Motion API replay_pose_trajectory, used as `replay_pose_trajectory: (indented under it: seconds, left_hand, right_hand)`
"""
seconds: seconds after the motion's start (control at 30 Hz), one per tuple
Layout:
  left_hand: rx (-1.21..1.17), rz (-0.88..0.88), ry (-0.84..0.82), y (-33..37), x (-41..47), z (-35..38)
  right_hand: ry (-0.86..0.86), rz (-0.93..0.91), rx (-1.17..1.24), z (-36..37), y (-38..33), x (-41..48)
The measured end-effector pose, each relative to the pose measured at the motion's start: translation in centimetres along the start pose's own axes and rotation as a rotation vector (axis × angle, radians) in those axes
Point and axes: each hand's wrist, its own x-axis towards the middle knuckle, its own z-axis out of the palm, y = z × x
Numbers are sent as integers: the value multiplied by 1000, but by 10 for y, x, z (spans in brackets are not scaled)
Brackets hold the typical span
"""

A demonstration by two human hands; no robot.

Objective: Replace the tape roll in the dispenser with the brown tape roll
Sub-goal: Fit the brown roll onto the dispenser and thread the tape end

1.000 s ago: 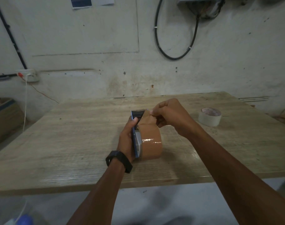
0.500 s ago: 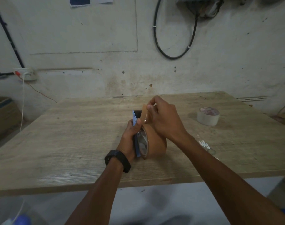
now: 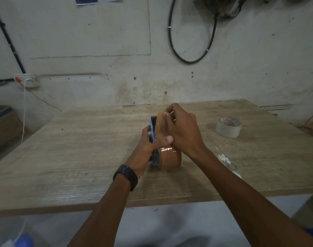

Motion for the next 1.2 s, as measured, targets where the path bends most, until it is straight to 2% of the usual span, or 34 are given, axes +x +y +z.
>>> replay_pose_trajectory:
  seconds: [0.4,0.77,1.2]
  left_hand:
    - [-99,191,77,-25,0,1]
    - [-188,148,155,-24,2,-1]
    - [-167,153,182,-27,3,-1]
  right_hand:
    - [23,66,88,-9,13,3]
    - [-24,257,157,-3,26,4]
    - [-136,508,450,-1,29,6]
